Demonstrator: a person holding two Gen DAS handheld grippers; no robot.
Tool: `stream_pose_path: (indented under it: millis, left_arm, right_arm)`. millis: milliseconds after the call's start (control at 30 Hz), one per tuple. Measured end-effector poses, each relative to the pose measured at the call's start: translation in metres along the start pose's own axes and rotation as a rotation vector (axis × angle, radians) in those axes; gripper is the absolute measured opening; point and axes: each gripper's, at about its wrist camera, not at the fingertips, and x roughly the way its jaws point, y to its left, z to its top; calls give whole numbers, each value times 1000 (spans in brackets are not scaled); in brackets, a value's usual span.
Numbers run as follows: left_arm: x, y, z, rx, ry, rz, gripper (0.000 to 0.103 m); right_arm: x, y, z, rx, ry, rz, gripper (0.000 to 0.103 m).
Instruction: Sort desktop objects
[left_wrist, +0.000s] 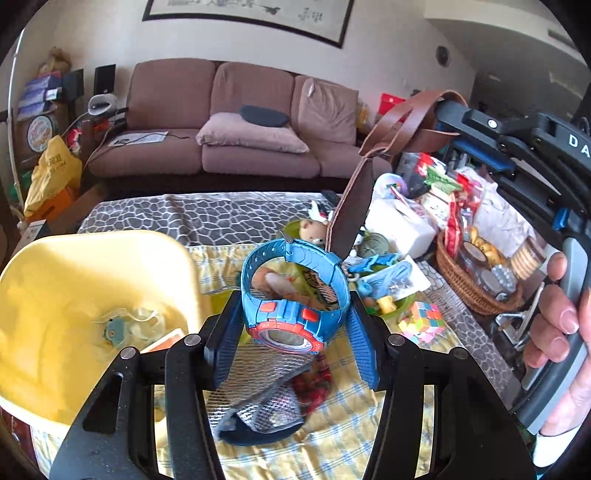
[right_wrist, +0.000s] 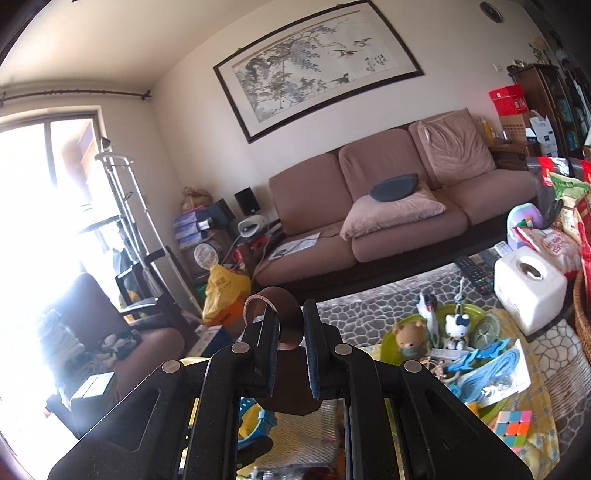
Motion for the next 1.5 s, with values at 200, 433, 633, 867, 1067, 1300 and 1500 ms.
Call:
stream_pose_path:
  millis: [200,433,633,867,1067,1300,1500]
  left_arm:
    - [-13,56,-6,-52,-3,49,51]
    - [-21,113,-16,-73,42,168,51]
    - [-22,149,-26,-53,94,370,51]
    - [-7,169,-34,-59,184,473,52]
    - [-12,175,-33,-90,176,471,57]
    - [-28,182,-27,-146,121,437,73]
    - [-39,185,-19,-198,72,372,78]
  right_arm:
    - [34,43,-14,-42,36,61,12]
    - [72,85,-39,-89,111,120,12]
    - [108,119,-74,-145,230,157,12]
    - [157,143,-125,-163,439,155,15]
    - [172,145,-149,-171,525,115,35]
    - [162,142,-134,-168,473,96,50]
    - [150,130,-115,-176,430,49,62]
